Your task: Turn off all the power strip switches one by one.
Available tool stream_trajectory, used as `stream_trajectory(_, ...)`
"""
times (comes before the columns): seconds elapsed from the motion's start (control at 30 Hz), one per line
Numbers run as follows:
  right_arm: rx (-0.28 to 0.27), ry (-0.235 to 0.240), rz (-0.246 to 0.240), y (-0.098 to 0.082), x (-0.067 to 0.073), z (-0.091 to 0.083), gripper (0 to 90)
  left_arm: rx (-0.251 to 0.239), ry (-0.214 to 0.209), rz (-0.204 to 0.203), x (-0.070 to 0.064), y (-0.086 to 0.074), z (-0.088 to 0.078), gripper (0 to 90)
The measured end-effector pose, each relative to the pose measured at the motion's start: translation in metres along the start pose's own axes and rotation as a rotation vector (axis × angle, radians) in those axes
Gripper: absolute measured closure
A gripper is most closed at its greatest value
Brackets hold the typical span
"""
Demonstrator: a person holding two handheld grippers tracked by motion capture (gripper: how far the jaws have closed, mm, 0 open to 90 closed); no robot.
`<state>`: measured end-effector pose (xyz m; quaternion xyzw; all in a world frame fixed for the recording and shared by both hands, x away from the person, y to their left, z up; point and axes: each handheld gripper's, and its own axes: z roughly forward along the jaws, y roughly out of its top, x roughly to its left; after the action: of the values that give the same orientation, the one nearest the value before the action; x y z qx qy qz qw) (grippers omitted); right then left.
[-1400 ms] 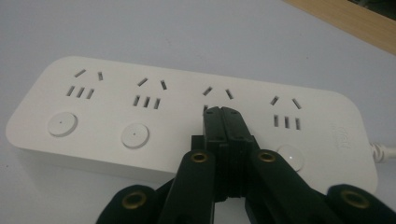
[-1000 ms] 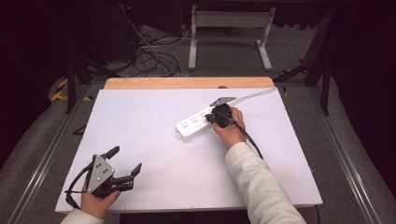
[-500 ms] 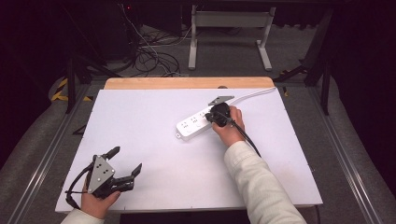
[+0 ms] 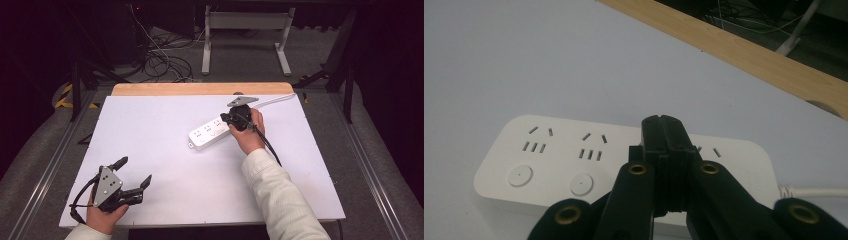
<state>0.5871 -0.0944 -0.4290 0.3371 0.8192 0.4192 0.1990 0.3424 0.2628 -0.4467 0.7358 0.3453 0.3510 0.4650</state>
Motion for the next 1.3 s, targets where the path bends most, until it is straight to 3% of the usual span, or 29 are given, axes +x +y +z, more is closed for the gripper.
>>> stream_trajectory(0.43,0.015,-0.057,0.053,-0.004,-0.031,-0.007,90.0,0.003,-0.001,-0.006,0.0,0.0,0.001,13.0)
stream_trajectory(0.67,0.07,-0.059,0.031,-0.01,-0.031,0.003,90.0,0.005,-0.002,-0.005,0.0,-0.001,0.001,13.0)
stream_trajectory(0.87,0.096,-0.075,0.049,-0.014,-0.035,0.009,90.0,0.008,-0.004,-0.006,0.001,-0.001,0.002,13.0)
stream_trajectory(1.3,0.131,-0.059,0.061,-0.021,-0.032,0.017,90.0,0.006,-0.004,-0.007,0.001,-0.001,0.002,13.0)
